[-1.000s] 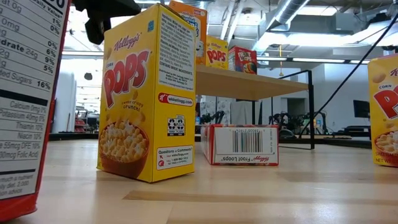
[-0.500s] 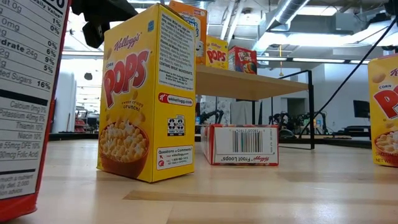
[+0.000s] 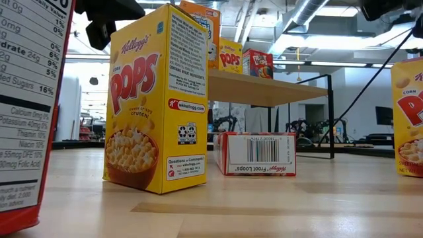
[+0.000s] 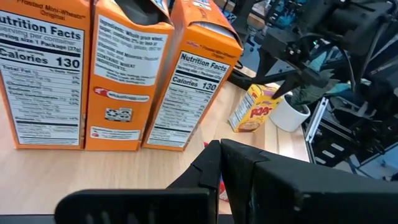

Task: Stack cereal on shelf
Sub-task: Put the right yellow cereal box on the shelf aligned with the other yellow cereal box

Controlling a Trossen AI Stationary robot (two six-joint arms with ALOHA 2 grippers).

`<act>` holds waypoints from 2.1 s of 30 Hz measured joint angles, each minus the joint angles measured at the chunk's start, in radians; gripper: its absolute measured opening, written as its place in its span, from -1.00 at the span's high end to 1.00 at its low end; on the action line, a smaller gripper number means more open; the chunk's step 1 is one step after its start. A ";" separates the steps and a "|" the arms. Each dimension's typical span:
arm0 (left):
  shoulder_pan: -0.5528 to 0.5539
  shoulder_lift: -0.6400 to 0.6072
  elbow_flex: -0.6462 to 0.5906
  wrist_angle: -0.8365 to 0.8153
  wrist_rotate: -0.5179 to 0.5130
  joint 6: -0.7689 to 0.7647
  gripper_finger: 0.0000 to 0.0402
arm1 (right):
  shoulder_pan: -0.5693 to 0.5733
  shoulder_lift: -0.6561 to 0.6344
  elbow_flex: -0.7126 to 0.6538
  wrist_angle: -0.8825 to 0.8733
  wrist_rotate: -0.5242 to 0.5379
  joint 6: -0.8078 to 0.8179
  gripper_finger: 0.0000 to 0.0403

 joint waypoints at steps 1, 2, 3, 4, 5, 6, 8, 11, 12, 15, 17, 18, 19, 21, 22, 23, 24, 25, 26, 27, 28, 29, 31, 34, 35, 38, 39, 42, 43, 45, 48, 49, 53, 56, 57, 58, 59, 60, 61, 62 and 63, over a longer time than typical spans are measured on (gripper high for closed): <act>0.000 0.000 0.000 0.000 -0.003 0.000 1.00 | 0.000 0.000 -0.003 0.001 0.000 -0.001 -0.58; 0.000 0.000 0.000 0.000 -0.004 0.000 1.00 | 0.000 0.000 -0.003 0.000 0.000 -0.008 -0.56; 0.000 0.000 0.000 0.000 -0.004 0.000 1.00 | 0.000 0.000 -0.003 0.000 0.000 -0.016 -0.53; 0.000 0.000 0.000 0.000 -0.004 0.000 1.00 | 0.000 0.000 -0.003 0.000 0.000 -0.019 -0.50; 0.000 0.000 0.000 -0.002 -0.004 0.000 1.00 | 0.000 0.000 -0.003 -0.005 0.000 -0.020 -0.46; 0.000 0.000 0.000 -0.003 -0.004 0.000 1.00 | 0.000 0.000 -0.003 -0.011 0.000 -0.021 -0.42; 0.000 0.000 0.000 -0.009 -0.005 0.000 1.00 | 0.000 0.000 -0.003 -0.023 0.000 -0.029 -0.35; 0.000 0.001 0.000 -0.010 -0.005 0.000 1.00 | -0.001 0.000 -0.003 -0.016 0.000 -0.045 -0.24; 0.000 0.001 0.000 -0.010 -0.005 0.000 1.00 | -0.004 0.000 -0.003 -0.017 0.000 -0.045 -0.21; 0.000 0.001 0.000 -0.013 -0.005 0.000 1.00 | -0.010 0.000 -0.003 -0.017 -0.008 -0.053 -0.11; 0.000 0.001 0.000 -0.014 -0.005 0.000 1.00 | -0.017 0.000 -0.003 -0.016 -0.009 -0.063 -0.05; 0.000 0.001 0.000 -0.013 -0.005 0.000 1.00 | -0.021 0.000 -0.001 -0.015 -0.009 -0.077 -0.03; 0.000 0.001 0.000 -0.013 -0.005 0.000 1.00 | -0.025 0.000 0.005 -0.016 -0.010 -0.095 0.00; 0.000 0.001 0.000 -0.014 -0.005 0.000 1.00 | -0.038 0.000 0.025 -0.015 -0.011 -0.138 0.06; 0.000 0.001 0.000 -0.013 -0.005 0.000 1.00 | -0.047 0.000 0.037 -0.015 -0.011 -0.161 0.08; 0.000 0.001 0.000 -0.013 -0.005 0.000 1.00 | -0.056 0.000 0.049 -0.019 -0.011 -0.185 0.11; 0.000 0.001 0.000 -0.014 -0.005 -0.001 1.00 | -0.068 0.000 0.063 -0.023 -0.010 -0.211 0.13; 0.000 0.001 0.000 -0.013 -0.005 -0.001 1.00 | -0.080 0.000 0.079 -0.028 -0.010 -0.238 0.15; 0.000 0.001 0.000 -0.013 -0.005 -0.001 1.00 | -0.092 0.000 0.095 -0.030 -0.010 -0.264 0.17; 0.000 0.001 0.000 -0.014 -0.005 -0.001 1.00 | -0.106 0.000 0.112 -0.031 -0.010 -0.291 0.19; 0.000 0.001 0.000 -0.014 -0.005 -0.001 1.00 | -0.119 0.000 0.129 -0.035 -0.010 -0.319 0.20; 0.000 0.001 0.000 -0.013 -0.005 -0.002 1.00 | -0.133 0.000 0.147 -0.042 -0.010 -0.343 0.21; 0.000 0.001 0.000 -0.014 -0.005 -0.002 1.00 | -0.161 0.000 0.186 -0.053 -0.010 -0.397 0.24; 0.000 0.001 0.000 -0.013 -0.005 -0.003 1.00 | -0.204 0.000 0.249 -0.084 -0.010 -0.474 0.25; 0.000 0.001 0.000 -0.013 -0.005 -0.003 1.00 | -0.218 0.000 0.272 -0.098 -0.010 -0.498 0.25; 0.000 0.001 0.000 -0.013 -0.005 -0.004 1.00 | -0.260 0.000 0.344 -0.147 -0.009 -0.571 0.24; 0.000 0.001 0.000 -0.013 -0.005 -0.004 1.00 | -0.273 0.000 0.367 -0.167 -0.008 -0.596 0.24; 0.000 0.001 0.000 -0.013 -0.005 -0.004 1.00 | -0.317 0.000 0.443 -0.227 -0.007 -0.681 0.25; 0.000 0.001 0.000 -0.013 -0.005 -0.005 1.00 | -0.333 0.000 0.468 -0.246 -0.007 -0.712 0.25; 0.000 0.001 0.000 -0.014 -0.005 -0.013 1.00 | -0.368 0.000 0.510 -0.281 -0.007 -0.775 0.28; 0.000 0.001 0.000 -0.014 -0.005 -0.019 1.00 | -0.427 0.000 0.561 -0.314 -0.006 -0.878 0.30; 0.000 0.001 0.000 -0.014 -0.005 -0.019 1.00 | -0.447 0.000 0.574 -0.321 -0.006 -0.915 0.31; 0.000 0.001 0.000 -0.014 -0.005 -0.021 1.00 | -0.527 0.000 0.610 -0.321 -0.005 -1.072 0.30; 0.000 0.001 0.000 -0.014 -0.005 -0.023 1.00 | -0.587 0.000 0.614 -0.307 -0.004 -1.201 0.28; 0.000 0.001 0.000 -0.014 -0.005 -0.023 1.00 | -0.605 0.000 0.614 -0.297 -0.003 -1.246 0.28; 0.000 0.001 0.000 -0.014 -0.005 -0.027 1.00 | -0.623 0.000 0.614 -0.286 -0.003 -1.292 0.28; 0.000 0.001 0.000 -0.014 -0.005 -0.031 1.00 | -0.640 0.000 0.614 -0.275 -0.003 -1.336 0.28; 0.000 0.001 0.000 -0.014 -0.005 -0.036 1.00 | -0.654 0.000 0.614 -0.263 -0.003 -1.380 0.29; 0.000 0.001 0.000 -0.014 -0.005 -0.038 1.00 | -0.667 0.000 0.614 -0.248 0.001 -1.425 0.30; 0.000 0.001 0.000 -0.014 -0.005 -0.043 1.00 | -0.678 0.000 0.614 -0.230 0.005 -1.470 0.31; 0.000 0.001 0.000 -0.015 -0.005 -0.044 1.00 | -0.687 0.000 0.614 -0.212 0.010 -1.513 0.31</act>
